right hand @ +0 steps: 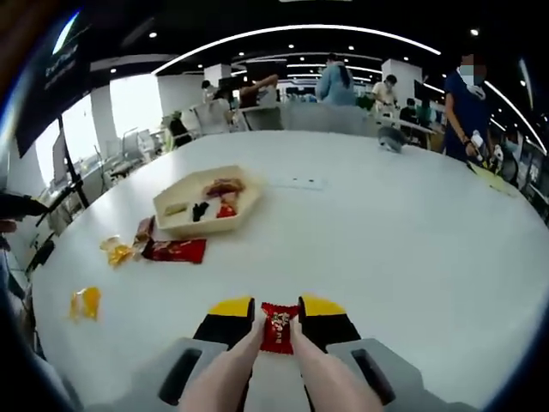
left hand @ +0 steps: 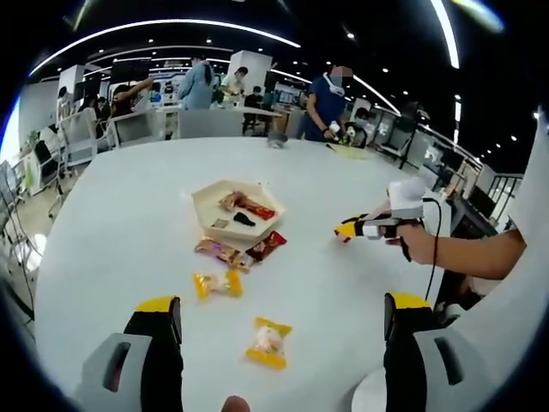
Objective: Place the target food into the container with the food tongs after gripping and lifting it, then release it inside without dropping or visibly crushing the food.
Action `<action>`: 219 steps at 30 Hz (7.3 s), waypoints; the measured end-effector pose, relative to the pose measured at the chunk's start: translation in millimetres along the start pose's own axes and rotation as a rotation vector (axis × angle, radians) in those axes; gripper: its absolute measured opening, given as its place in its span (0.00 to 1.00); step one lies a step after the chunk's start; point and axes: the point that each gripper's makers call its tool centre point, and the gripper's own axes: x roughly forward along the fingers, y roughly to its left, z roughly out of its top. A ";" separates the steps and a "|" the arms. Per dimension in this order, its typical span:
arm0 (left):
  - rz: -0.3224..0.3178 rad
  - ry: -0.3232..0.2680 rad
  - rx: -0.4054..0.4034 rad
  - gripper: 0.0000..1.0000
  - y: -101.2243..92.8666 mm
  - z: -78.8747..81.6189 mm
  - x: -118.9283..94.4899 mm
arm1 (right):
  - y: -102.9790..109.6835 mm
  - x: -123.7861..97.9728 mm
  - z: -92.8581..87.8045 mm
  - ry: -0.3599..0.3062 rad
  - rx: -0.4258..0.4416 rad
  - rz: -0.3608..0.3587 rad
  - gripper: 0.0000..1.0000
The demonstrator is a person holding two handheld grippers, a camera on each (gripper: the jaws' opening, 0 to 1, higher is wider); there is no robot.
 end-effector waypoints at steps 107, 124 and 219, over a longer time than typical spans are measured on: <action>0.042 -0.142 -0.071 0.98 73.2 -8.8 -56.4 | 147.9 51.0 205.7 -0.196 -0.077 0.230 0.28; 0.019 -0.153 -0.040 0.98 64.4 -11.1 -62.9 | 140.1 -9.0 195.7 -0.242 -0.068 0.203 0.29; 0.110 -0.106 -0.081 0.99 70.2 -39.8 -89.1 | 270.7 -32.2 19.8 0.023 -0.506 0.779 0.30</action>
